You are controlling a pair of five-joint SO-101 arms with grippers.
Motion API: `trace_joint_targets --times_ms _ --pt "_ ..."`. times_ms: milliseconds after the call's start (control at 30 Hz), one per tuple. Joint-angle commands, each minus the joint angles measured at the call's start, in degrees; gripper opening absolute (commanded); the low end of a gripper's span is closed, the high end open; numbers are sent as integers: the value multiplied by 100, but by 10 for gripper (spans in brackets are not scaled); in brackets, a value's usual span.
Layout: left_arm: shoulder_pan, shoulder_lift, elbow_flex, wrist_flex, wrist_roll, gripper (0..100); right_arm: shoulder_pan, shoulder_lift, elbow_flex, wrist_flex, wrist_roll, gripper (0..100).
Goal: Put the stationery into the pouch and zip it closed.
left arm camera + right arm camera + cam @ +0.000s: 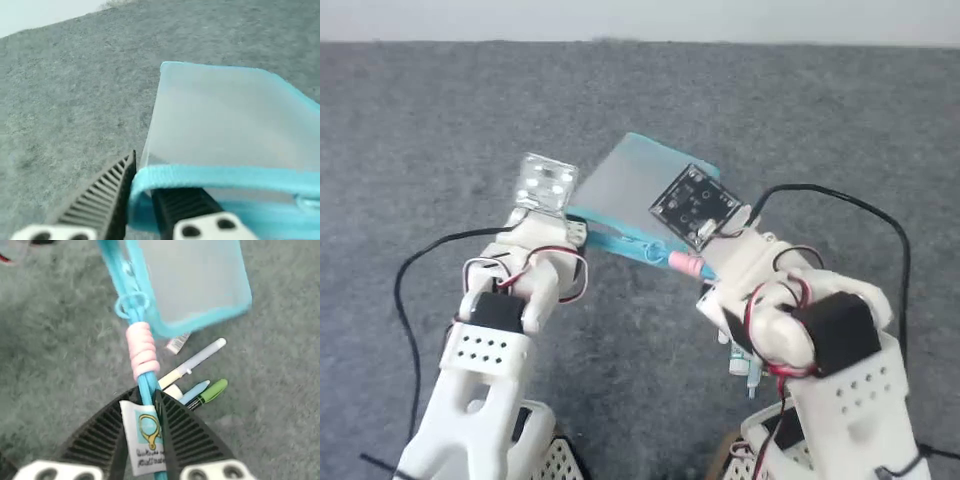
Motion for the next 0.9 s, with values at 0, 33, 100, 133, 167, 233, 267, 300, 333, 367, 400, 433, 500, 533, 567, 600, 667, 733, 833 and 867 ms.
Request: trace_joint_targets --times_ms 0,33,100,133,167,233,267,300,333,367,400,433,500,533,567,600,667,733,833,867 --pt "-501 88 -66 -123 352 10 189 -13 53 -312 79 7" --pt "-598 88 -57 -114 404 10 180 66 53 -356 62 7" --pt "-738 97 -57 -35 457 10 180 215 26 -409 53 7" --pt "-809 97 -66 62 484 10 189 268 26 -462 53 7" --pt "-879 88 -66 114 554 10 189 321 26 -479 53 7" --pt "-985 88 -57 123 598 10 189 374 26 -514 44 7" --pt "-1011 88 -57 123 615 10 189 382 26 -514 44 7" --pt "-1037 88 -57 123 624 10 189 400 26 -514 44 7" --pt "-1037 88 -57 123 624 10 189 400 26 -514 44 7" --pt "-1029 88 -57 123 624 10 189 400 26 -514 44 7" --pt "-1029 88 -48 123 633 10 189 391 26 -514 44 7" --pt "-1029 88 -48 123 686 10 189 391 26 -514 44 7" --pt "-1108 88 -66 193 791 10 189 382 26 -514 44 7" --pt "-1125 70 -75 237 774 10 189 391 26 -514 44 7" --pt "-1134 53 -75 264 782 10 189 409 26 -514 44 7" --pt "-1143 53 -75 281 791 10 171 418 35 -505 44 8" --pt "-1143 62 -66 281 818 10 163 426 53 -470 44 9" --pt "-1143 88 -66 290 853 10 180 426 62 -453 -132 9" --pt "-1116 88 -84 440 1037 10 163 382 70 -435 -299 20" --pt "-1108 88 -127 536 1081 10 154 382 70 -435 -308 38"
